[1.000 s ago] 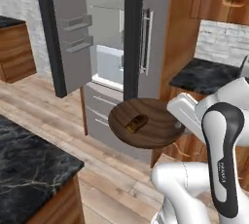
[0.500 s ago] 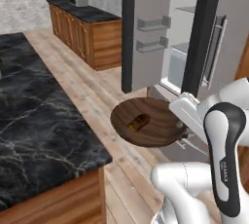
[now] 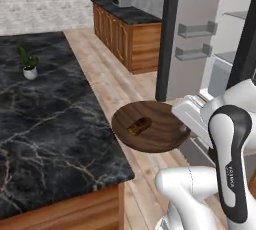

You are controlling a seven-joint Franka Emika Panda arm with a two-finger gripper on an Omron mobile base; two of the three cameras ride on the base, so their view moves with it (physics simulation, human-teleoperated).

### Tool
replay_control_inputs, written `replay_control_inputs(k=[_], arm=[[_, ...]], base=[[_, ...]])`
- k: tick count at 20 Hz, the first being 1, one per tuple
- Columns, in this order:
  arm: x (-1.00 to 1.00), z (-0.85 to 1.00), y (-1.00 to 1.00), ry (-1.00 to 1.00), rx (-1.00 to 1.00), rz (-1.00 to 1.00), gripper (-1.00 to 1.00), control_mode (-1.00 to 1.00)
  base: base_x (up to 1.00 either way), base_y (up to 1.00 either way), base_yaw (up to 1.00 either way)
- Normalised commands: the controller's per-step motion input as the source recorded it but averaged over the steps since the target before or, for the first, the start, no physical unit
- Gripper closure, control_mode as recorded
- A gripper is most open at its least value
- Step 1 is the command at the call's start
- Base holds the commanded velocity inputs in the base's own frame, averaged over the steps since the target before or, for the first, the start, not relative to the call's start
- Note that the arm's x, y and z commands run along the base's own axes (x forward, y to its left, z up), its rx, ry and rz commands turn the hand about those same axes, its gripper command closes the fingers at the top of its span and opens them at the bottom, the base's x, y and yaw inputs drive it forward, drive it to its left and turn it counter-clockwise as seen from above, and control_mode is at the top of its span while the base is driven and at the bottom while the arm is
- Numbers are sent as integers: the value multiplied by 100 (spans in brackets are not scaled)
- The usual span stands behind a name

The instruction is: Move the glass cup from next to the sink to the open cabinet. Then, move the bowl with the sweet potato to the fridge to clear the area for faucet cleaning.

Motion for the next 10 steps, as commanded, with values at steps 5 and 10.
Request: replay_control_inputs(k=[5,10], arm=[[0,0,0,0,0,0,100,100],[0,0,0,0,0,0,100,100]], base=[[29,-97,21],[5,-59,9]])
